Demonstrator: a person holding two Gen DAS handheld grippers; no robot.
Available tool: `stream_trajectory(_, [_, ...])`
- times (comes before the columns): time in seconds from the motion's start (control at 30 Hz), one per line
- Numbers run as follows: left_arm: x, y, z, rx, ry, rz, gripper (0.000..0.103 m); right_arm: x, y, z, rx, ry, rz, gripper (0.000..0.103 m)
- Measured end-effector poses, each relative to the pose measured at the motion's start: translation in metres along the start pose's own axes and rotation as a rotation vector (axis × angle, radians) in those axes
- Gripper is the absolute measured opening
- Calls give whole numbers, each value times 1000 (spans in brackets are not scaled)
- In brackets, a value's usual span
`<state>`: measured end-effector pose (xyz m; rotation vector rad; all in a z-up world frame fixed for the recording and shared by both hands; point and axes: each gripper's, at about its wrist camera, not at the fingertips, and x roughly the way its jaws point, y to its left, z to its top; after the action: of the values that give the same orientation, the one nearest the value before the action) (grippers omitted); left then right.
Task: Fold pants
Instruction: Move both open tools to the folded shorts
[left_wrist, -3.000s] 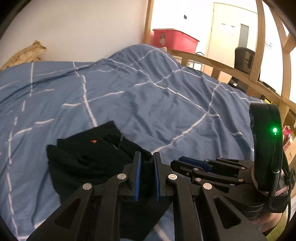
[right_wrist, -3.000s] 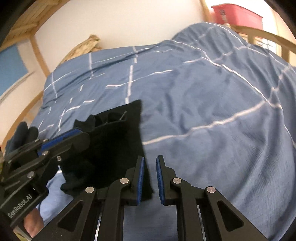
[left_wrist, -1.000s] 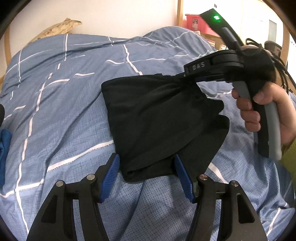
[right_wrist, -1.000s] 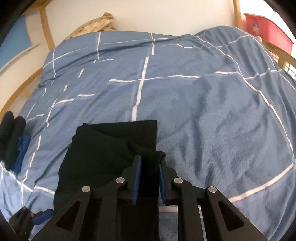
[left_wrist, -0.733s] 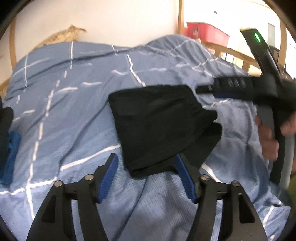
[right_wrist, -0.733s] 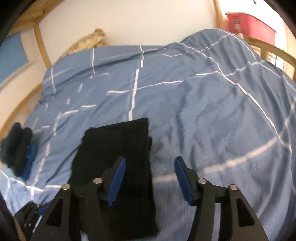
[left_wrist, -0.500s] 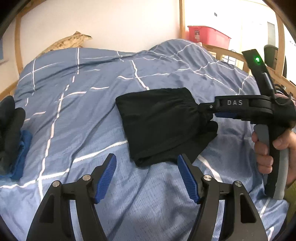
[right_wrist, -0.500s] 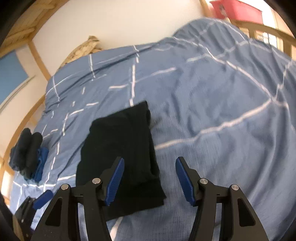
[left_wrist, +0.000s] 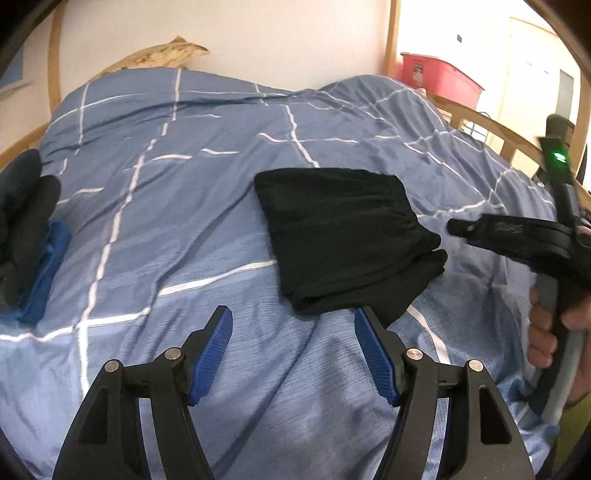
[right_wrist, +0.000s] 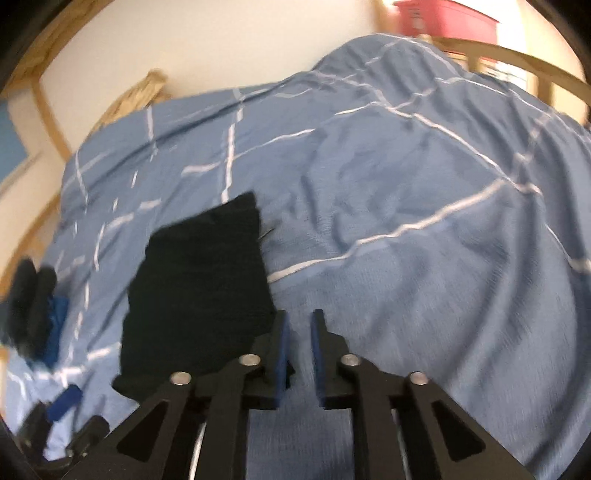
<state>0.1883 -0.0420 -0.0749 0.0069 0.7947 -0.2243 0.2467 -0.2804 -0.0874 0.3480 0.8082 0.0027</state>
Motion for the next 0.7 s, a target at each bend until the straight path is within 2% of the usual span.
stream_trajectory(0.07, [-9, 2, 0, 2, -10, 6, 67, -24, -3, -8, 65, -65, 10, 60])
stream_trajectory(0.2, [-30, 7, 2, -11, -19, 23, 68, -57, 8, -26, 63, -113, 1, 60])
stream_trajectory(0.23, [-35, 9, 2, -15, -20, 25, 71, -65, 13, -32, 53, -118, -4, 60])
stream_trajectory(0.3, [-48, 10, 3, -20, -23, 39, 72, -78, 23, -42, 24, -122, -14, 66])
stream_trajectory(0.4, [-66, 12, 3, -26, -39, 38, 79, -93, 34, -55, -6, -131, -39, 69])
stream_trajectory(0.5, [-78, 19, 9, -29, -55, 3, 83, -101, 40, -62, -2, -118, -3, 72])
stream_trajectory(0.6, [-84, 27, 25, 15, -87, -36, 85, -105, 43, -65, 36, -142, 10, 72])
stream_trajectory(0.7, [-85, 36, 43, 72, -122, -41, 85, -105, 45, -67, 96, -171, -1, 72])
